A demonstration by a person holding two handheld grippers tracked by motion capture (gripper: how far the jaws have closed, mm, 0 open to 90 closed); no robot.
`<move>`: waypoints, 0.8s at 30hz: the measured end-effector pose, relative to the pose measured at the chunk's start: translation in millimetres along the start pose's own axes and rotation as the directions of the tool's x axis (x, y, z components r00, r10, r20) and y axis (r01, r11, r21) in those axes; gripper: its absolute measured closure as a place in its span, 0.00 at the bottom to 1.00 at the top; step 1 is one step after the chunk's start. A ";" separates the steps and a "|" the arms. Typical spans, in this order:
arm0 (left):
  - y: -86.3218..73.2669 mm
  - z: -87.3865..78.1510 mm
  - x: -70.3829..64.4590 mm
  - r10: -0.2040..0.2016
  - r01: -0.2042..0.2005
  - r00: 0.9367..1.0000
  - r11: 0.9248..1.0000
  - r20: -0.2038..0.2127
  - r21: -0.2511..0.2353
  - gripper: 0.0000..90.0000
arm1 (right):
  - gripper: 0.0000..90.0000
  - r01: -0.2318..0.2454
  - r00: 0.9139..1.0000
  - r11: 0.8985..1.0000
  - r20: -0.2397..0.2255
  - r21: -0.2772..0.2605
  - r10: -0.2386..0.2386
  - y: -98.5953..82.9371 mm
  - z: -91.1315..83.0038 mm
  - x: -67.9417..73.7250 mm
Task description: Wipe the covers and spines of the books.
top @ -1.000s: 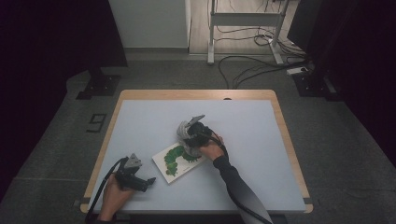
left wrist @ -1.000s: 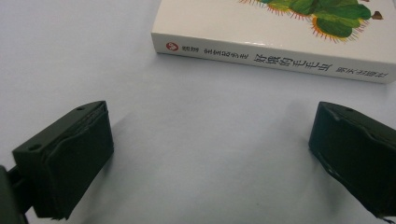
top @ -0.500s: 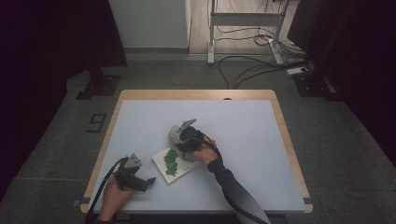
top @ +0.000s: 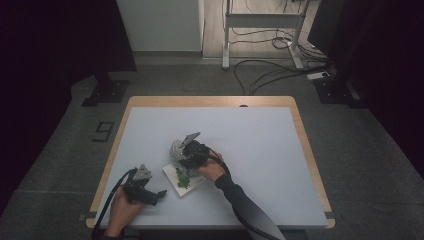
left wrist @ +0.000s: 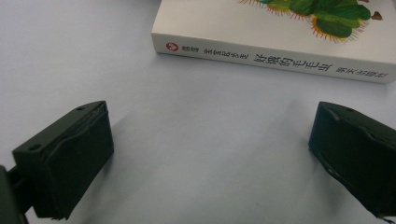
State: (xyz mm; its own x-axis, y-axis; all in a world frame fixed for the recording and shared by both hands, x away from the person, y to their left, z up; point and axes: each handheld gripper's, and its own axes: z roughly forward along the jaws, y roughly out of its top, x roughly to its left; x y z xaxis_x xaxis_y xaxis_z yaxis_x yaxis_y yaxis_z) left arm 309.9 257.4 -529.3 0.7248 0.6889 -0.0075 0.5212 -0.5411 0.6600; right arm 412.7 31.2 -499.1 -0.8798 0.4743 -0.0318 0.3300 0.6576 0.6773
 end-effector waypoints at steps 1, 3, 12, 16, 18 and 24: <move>0.0 0.0 0.1 0.000 0.000 1.000 1.000 0.000 -0.001 0.00 | 0.61 0.003 1.000 1.000 -0.006 -0.001 -0.003 0.9 0.7 1.7; 0.0 0.0 0.0 0.000 0.000 1.000 1.000 0.000 -0.001 0.00 | 0.61 0.009 1.000 1.000 -0.018 -0.004 -0.009 2.6 2.2 5.2; 0.0 -0.1 -0.1 0.000 0.000 1.000 1.000 0.000 0.000 0.00 | 0.61 0.035 0.998 0.999 -0.054 -0.008 -0.036 10.3 7.9 20.7; -0.1 0.0 0.0 -0.001 0.001 1.000 1.000 0.001 -0.001 0.00 | 0.61 0.047 0.997 0.999 -0.067 -0.011 -0.048 13.9 10.6 27.0; -0.1 0.0 0.0 -0.001 0.001 1.000 1.000 0.001 -0.001 0.00 | 0.61 0.057 0.996 0.998 -0.072 -0.013 -0.057 15.5 12.0 30.2; 0.0 -0.1 0.0 0.001 -0.001 1.000 1.000 0.000 0.000 0.00 | 0.61 0.066 0.994 0.998 -0.086 -0.015 -0.067 17.8 13.7 34.9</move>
State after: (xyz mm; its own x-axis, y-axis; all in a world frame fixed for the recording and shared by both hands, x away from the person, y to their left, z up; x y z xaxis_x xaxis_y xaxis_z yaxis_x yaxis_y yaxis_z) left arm 309.8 257.4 -529.2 0.7252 0.6885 -0.0066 0.5205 -0.5419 0.6599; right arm 392.5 67.5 -498.3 -0.9259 0.3774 -0.0140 0.2662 0.6783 0.6849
